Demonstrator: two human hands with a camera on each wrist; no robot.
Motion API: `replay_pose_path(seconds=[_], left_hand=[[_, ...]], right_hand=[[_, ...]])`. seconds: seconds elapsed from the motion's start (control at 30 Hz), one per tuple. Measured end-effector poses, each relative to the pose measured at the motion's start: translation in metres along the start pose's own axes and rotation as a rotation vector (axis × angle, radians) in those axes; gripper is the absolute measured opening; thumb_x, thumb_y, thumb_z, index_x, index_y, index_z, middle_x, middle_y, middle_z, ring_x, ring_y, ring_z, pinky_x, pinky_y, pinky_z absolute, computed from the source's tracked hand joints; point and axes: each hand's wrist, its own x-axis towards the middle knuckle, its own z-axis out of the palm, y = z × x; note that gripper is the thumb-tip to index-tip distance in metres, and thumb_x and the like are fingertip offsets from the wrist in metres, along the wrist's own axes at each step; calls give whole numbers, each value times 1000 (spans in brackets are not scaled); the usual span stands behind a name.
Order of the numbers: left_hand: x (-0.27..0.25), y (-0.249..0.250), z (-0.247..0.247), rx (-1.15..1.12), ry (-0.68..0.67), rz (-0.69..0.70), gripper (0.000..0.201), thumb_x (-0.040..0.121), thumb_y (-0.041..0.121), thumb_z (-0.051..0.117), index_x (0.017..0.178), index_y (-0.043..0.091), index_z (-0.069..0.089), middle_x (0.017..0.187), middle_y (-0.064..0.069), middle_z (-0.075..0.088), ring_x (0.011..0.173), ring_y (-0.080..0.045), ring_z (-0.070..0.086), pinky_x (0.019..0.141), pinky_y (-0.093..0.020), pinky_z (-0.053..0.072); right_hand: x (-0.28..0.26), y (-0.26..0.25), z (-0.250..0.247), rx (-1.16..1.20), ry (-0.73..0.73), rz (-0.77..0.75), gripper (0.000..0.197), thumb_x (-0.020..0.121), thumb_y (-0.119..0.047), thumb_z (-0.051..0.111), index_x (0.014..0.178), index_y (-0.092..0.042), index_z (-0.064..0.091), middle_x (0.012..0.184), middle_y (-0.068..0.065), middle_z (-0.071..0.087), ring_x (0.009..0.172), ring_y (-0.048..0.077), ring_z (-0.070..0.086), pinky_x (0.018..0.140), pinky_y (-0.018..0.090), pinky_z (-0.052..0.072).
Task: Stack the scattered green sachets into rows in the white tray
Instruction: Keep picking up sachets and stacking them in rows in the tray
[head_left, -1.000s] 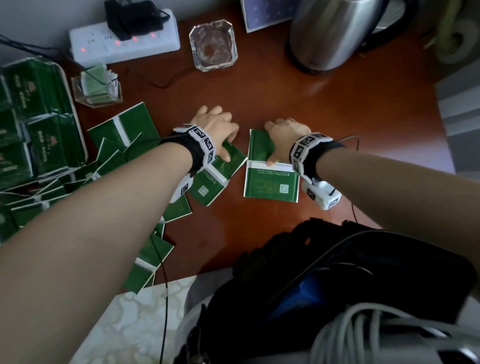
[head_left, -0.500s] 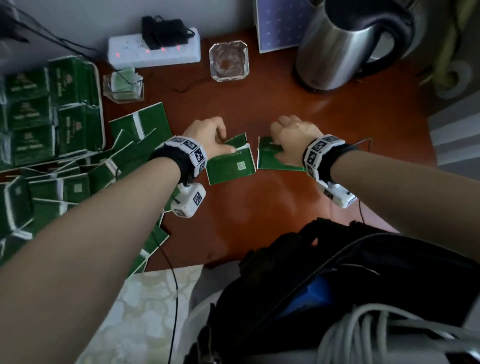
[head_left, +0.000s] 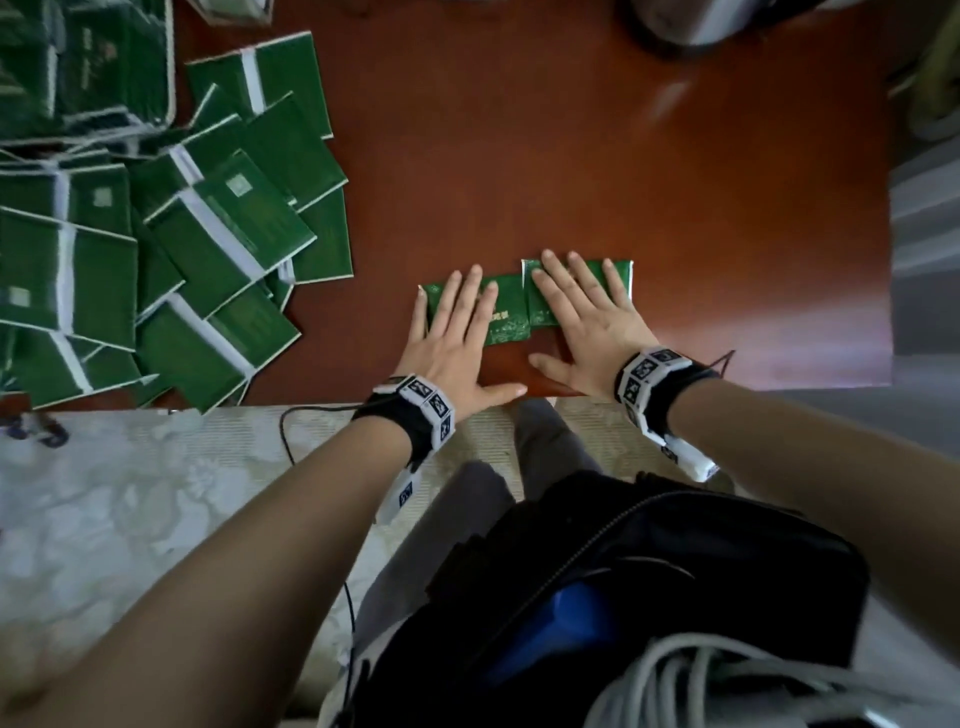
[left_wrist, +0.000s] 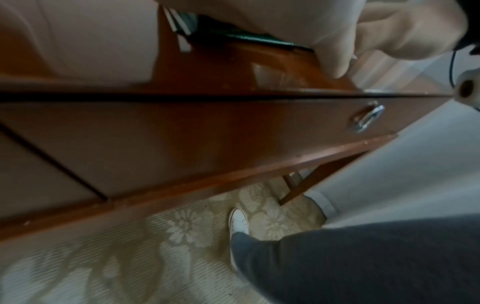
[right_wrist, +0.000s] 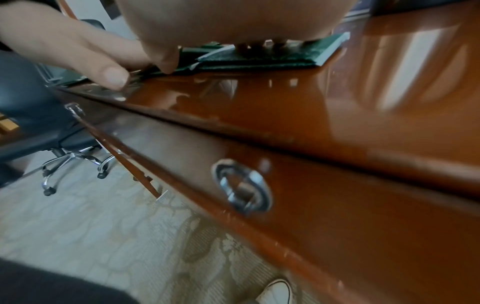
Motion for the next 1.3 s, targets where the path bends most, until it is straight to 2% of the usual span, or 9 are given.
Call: replay_pose_path(seconds=[0.07,0.13,0.2,0.27,0.4,0.5,0.73,1.0,1.3], left_hand=[[-16,0,10,41,31,38,118,75,82,47,157,15,-4,164,-4,-14,152,-24,-7,120,-56,9],[-32,-2,23,82,51,56,107,83,50,66,157,18,-4,164,-1,-13,152,-22,-4,120,-52,13],[-50,-3,31,98,71,34,96,87,15,64,157,23,-1,165,4,-10,152,-18,0,120,-48,17],[-68,-3,29,57,85,16,83,89,1,55,156,26,13,165,7,5,151,-16,11,115,-45,24],[-104,-9,-6,-16,80,-58,32,99,18,50,130,26,53,127,1,63,112,-26,61,84,-39,48],[-128,-28,-49,2,35,-155,26,100,40,50,118,20,54,95,-9,68,85,-34,66,63,-36,47],[-172,-107,-152,22,149,-289,44,99,40,55,134,15,49,109,-16,66,96,-35,64,71,-39,54],[-181,-209,-200,-17,250,-376,47,95,37,61,135,16,52,128,-11,61,114,-32,59,90,-43,53],[-166,-347,-230,-14,142,-457,47,93,31,65,137,24,51,118,-14,66,103,-34,64,83,-39,55]], right_hand=[[-19,-10,10,-3,3,3,101,85,-76,33,158,-16,-3,165,2,-9,152,27,-3,122,53,1],[-38,-23,19,-30,-4,-2,102,85,-72,42,158,-15,0,166,3,-6,152,28,1,122,53,3],[-58,-39,30,-54,20,-13,95,86,-47,60,158,-14,7,166,3,2,151,29,9,122,53,7],[-70,-56,35,-37,27,3,89,81,-19,64,157,-15,17,165,3,12,149,30,17,121,52,11],[-77,-91,3,16,-63,84,73,88,-15,62,153,-18,27,157,5,34,140,32,36,111,46,32],[-69,-119,-49,18,-111,103,63,89,-8,54,148,-18,34,135,11,55,115,35,57,88,42,50],[-24,-185,-178,36,77,124,41,87,4,47,125,-11,48,88,11,52,76,33,55,64,40,49],[65,-252,-239,-45,129,-6,44,91,-3,48,133,-15,48,93,12,51,75,32,53,64,36,47],[213,-319,-273,-41,139,-101,49,94,-1,44,142,-11,41,89,10,48,75,29,51,63,34,44]])
